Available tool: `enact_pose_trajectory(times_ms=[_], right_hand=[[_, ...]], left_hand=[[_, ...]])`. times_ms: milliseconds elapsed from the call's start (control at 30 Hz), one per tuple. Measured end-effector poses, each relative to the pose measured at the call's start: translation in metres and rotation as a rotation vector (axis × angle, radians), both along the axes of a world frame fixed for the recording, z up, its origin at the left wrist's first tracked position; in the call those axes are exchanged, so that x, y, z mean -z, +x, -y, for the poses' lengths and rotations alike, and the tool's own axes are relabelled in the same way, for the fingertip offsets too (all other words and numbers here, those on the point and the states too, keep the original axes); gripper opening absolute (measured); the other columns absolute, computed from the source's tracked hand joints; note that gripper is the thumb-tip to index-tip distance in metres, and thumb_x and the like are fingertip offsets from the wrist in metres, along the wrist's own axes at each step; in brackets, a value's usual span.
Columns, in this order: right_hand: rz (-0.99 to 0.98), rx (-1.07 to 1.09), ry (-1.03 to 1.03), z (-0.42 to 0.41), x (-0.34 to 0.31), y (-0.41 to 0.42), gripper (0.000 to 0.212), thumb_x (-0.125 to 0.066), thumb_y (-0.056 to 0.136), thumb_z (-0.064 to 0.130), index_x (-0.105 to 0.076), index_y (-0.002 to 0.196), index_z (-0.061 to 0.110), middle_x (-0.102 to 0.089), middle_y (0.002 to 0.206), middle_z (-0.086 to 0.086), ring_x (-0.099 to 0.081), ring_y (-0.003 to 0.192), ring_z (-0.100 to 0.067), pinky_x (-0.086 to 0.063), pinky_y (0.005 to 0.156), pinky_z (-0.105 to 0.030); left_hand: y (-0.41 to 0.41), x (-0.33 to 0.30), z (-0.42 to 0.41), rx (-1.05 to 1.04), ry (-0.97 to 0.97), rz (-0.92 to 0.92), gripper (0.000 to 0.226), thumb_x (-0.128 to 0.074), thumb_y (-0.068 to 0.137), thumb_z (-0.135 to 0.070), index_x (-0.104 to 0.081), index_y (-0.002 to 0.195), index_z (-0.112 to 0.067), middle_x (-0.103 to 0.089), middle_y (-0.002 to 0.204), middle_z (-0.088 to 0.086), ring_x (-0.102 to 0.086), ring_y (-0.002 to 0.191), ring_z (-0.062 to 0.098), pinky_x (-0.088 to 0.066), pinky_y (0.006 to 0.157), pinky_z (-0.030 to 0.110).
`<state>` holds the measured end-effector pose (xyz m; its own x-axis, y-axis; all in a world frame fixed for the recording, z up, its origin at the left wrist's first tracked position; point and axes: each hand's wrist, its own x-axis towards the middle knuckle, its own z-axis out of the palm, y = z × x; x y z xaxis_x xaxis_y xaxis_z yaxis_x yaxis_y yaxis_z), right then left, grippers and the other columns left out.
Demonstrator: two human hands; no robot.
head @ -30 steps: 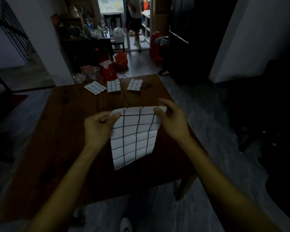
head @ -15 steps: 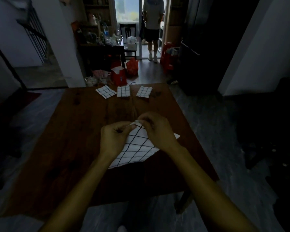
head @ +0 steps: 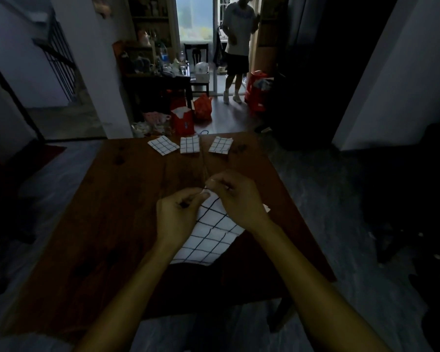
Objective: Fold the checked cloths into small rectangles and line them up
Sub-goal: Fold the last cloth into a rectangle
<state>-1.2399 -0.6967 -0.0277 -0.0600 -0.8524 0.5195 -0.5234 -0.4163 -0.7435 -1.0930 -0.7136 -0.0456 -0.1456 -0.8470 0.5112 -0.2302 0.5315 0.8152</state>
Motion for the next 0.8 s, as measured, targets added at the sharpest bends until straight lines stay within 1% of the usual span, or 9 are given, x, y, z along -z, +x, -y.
enact_pose_trajectory(times_ms=[100,133,267,367,467,500,600,733,800], right_hand=[[0.105,0.076,-0.028,-0.003,-0.009,-0.004,0.012,-0.061,0.088,0.004,-0.068,0.088,0.014,-0.062,0.088,0.011,-0.058,0.084,0.007,-0.043,0.079,-0.008],[0.133,0.111,-0.039,-0.003,-0.012,-0.008,0.013,-0.062,0.088,0.003,-0.068,0.088,0.014,-0.063,0.088,0.012,-0.058,0.084,0.008,-0.043,0.08,-0.007],[0.072,0.19,-0.164,-0.005,-0.022,-0.024,0.011,-0.063,0.086,0.003,-0.071,0.094,0.004,-0.066,0.093,0.003,-0.06,0.088,-0.005,-0.047,0.083,-0.013],[0.121,0.222,-0.187,-0.006,-0.021,-0.036,0.011,-0.064,0.086,0.005,-0.072,0.093,0.002,-0.068,0.093,-0.001,-0.062,0.089,-0.01,-0.048,0.083,-0.017],[0.198,0.265,-0.187,-0.008,-0.021,-0.05,0.011,-0.065,0.086,0.005,-0.071,0.094,0.002,-0.068,0.093,-0.005,-0.064,0.09,-0.014,-0.051,0.084,-0.025],[0.213,0.274,-0.197,-0.009,-0.022,-0.053,0.01,-0.065,0.086,0.005,-0.071,0.094,0.002,-0.068,0.092,-0.005,-0.065,0.089,-0.013,-0.051,0.083,-0.024],[0.234,0.306,-0.212,-0.012,-0.024,-0.06,0.01,-0.066,0.086,0.004,-0.071,0.093,0.006,-0.067,0.089,-0.002,-0.064,0.087,-0.009,-0.05,0.081,-0.02],[0.245,0.365,-0.199,-0.013,-0.022,-0.07,0.011,-0.066,0.086,0.01,-0.072,0.094,0.008,-0.068,0.092,-0.003,-0.065,0.088,-0.014,-0.052,0.081,-0.027],[0.227,0.388,-0.192,-0.014,-0.022,-0.069,0.012,-0.065,0.086,0.009,-0.072,0.095,0.006,-0.068,0.092,-0.004,-0.064,0.087,-0.012,-0.052,0.081,-0.025]], left_hand=[[0.001,0.0,0.002,-0.008,0.003,0.017,0.014,-0.069,0.082,-0.01,-0.073,0.096,-0.01,-0.07,0.089,-0.009,-0.065,0.084,-0.002,-0.048,0.073,0.01],[0.002,0.002,0.003,-0.011,0.017,0.02,0.015,-0.069,0.082,-0.011,-0.073,0.097,-0.01,-0.07,0.09,-0.009,-0.065,0.085,-0.004,-0.048,0.074,0.01],[0.005,0.011,0.005,-0.024,0.039,0.058,0.016,-0.069,0.082,-0.009,-0.073,0.097,-0.009,-0.069,0.093,-0.007,-0.063,0.086,-0.008,-0.048,0.078,0.01],[0.007,0.019,0.002,-0.028,0.076,0.051,0.016,-0.069,0.081,-0.009,-0.072,0.096,-0.013,-0.069,0.092,-0.009,-0.062,0.086,-0.011,-0.048,0.076,0.008],[0.009,0.026,0.004,-0.018,0.141,0.042,0.017,-0.07,0.08,-0.007,-0.071,0.096,-0.015,-0.067,0.089,-0.012,-0.061,0.084,-0.013,-0.047,0.074,0.006],[0.011,0.029,0.004,-0.019,0.161,0.049,0.018,-0.07,0.08,-0.008,-0.071,0.095,-0.018,-0.067,0.089,-0.013,-0.061,0.084,-0.013,-0.047,0.073,0.006],[0.014,0.038,0.007,0.009,0.199,0.08,0.017,-0.069,0.081,-0.01,-0.07,0.094,-0.021,-0.067,0.088,-0.016,-0.064,0.084,-0.008,-0.049,0.072,0.008],[0.017,0.048,0.008,0.044,0.252,0.111,0.009,-0.069,0.082,-0.013,-0.072,0.089,-0.018,-0.071,0.082,-0.01,-0.067,0.074,0.005,-0.052,0.067,0.016],[0.017,0.049,0.011,0.061,0.238,0.199,0.006,-0.069,0.082,-0.019,-0.072,0.086,-0.017,-0.071,0.08,-0.009,-0.066,0.071,0.003,-0.051,0.066,0.014]])
